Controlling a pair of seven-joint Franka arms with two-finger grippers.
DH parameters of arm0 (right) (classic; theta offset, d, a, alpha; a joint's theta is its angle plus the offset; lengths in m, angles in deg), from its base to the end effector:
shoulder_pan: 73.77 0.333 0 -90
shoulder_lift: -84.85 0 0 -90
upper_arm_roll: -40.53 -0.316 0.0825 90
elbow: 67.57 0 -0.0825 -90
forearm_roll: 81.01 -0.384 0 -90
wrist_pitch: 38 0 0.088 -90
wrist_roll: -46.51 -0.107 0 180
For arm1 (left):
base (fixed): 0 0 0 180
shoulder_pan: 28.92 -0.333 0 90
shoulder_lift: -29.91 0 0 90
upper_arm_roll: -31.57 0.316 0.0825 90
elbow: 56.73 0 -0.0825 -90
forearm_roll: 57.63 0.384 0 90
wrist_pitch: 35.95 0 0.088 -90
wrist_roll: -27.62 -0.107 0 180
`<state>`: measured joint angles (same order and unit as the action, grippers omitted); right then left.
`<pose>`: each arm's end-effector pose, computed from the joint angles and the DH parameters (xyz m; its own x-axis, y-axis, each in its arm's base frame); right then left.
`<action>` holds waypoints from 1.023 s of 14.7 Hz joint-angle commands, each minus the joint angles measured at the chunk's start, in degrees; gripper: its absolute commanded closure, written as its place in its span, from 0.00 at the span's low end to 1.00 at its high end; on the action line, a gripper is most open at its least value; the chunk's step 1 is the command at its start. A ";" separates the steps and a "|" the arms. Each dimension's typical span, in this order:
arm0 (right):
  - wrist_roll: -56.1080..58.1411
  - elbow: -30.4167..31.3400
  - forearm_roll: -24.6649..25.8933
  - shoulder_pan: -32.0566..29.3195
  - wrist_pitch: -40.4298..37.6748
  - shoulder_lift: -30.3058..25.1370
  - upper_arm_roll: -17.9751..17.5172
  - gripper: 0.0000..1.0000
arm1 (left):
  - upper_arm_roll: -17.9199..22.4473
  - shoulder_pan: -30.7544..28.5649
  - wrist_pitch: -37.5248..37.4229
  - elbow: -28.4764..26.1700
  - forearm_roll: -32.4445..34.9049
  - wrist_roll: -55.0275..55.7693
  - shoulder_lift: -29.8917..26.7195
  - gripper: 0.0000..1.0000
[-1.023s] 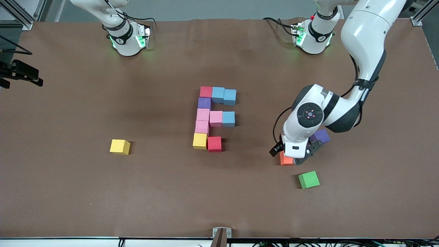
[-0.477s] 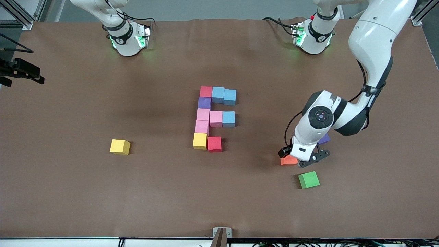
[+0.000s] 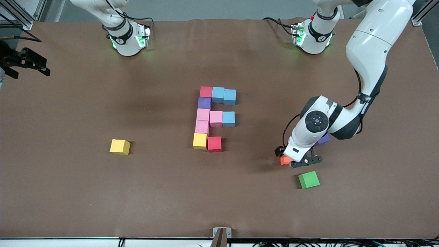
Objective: Arrange 11 blocks into digit 3
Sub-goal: 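Lower the left gripper over the orange cube and grasp it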
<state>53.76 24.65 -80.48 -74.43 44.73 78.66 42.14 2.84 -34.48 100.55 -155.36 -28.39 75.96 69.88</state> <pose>0.5065 -0.0221 0.6530 0.9946 0.0860 -0.0579 0.0861 -0.9963 -0.0011 0.6364 -0.2284 0.2261 0.9780 0.1866 0.0929 0.1861 -0.9824 0.0150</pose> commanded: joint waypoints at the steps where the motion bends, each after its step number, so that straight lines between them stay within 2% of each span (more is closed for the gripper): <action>1: 0.75 2.00 0.52 -0.57 1.38 -1.54 -0.72 0.00 | 0.16 -0.25 2.80 -0.08 1.35 -0.44 0.81 0.00; 6: 1.02 0.60 0.61 -0.57 1.12 -1.28 -0.73 0.00 | 1.04 -0.16 4.04 0.89 4.42 -2.81 2.57 0.00; 7: 0.67 -0.36 0.61 -0.57 1.03 -1.10 -0.73 0.00 | 1.13 0.10 4.04 0.89 4.34 -2.90 2.57 0.04; 10: 0.31 -1.42 0.52 -0.65 1.03 -0.66 -0.64 0.00 | 1.13 0.19 4.13 1.41 4.34 -2.91 2.92 0.42; 11: 0.31 -1.78 0.44 -0.65 0.94 -0.66 -0.64 0.00 | 1.13 0.28 4.04 1.59 4.16 -2.47 2.92 0.51; 13: 0.31 -2.65 0.52 -0.57 0.33 -0.31 -0.64 0.00 | 1.13 0.80 3.95 2.47 3.37 -1.24 2.92 0.58; 15: 0.40 -3.18 0.44 -0.74 -0.20 0.12 -0.64 0.00 | 1.13 1.24 3.60 3.26 2.59 4.00 3.01 0.61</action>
<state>53.90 22.32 -80.47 -74.43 45.42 78.62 41.97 3.89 -34.04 104.28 -153.93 -25.34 75.98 72.29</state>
